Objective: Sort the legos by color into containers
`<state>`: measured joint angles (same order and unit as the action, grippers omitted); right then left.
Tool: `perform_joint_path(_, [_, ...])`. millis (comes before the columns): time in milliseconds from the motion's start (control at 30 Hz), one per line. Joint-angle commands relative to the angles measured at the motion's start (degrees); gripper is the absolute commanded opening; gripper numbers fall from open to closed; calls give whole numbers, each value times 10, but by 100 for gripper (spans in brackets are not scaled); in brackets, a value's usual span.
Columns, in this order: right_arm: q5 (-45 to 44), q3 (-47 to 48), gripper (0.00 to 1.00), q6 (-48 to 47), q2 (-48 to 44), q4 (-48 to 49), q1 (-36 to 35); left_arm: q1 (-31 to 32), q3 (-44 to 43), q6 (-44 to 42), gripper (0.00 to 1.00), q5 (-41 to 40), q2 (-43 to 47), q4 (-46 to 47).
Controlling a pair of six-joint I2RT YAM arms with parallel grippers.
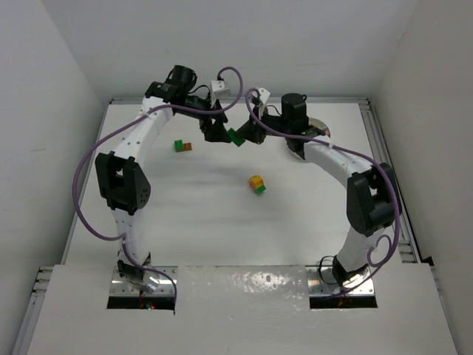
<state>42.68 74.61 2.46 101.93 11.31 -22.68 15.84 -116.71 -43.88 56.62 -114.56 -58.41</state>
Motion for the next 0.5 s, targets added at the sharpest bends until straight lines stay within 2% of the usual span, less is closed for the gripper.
perform_joint_path(0, [-43,27,0,-39,-21,-33,10,6,-12,12,100,22,17,29])
perform_joint_path(133, [-108,49,0,-39,-25,-84,44,4,-10,75,100,-16,19,70])
perform_joint_path(267, [-251,69,0,-78,-35,-139,84,4,-5,142,100,-100,18,114])
perform_joint_path(367, [-460,84,0,-126,-25,-171,93,4,-1,160,100,-125,14,127])
perform_joint_path(467, [-548,92,0,-145,-16,-162,113,4,5,171,100,-127,13,135])
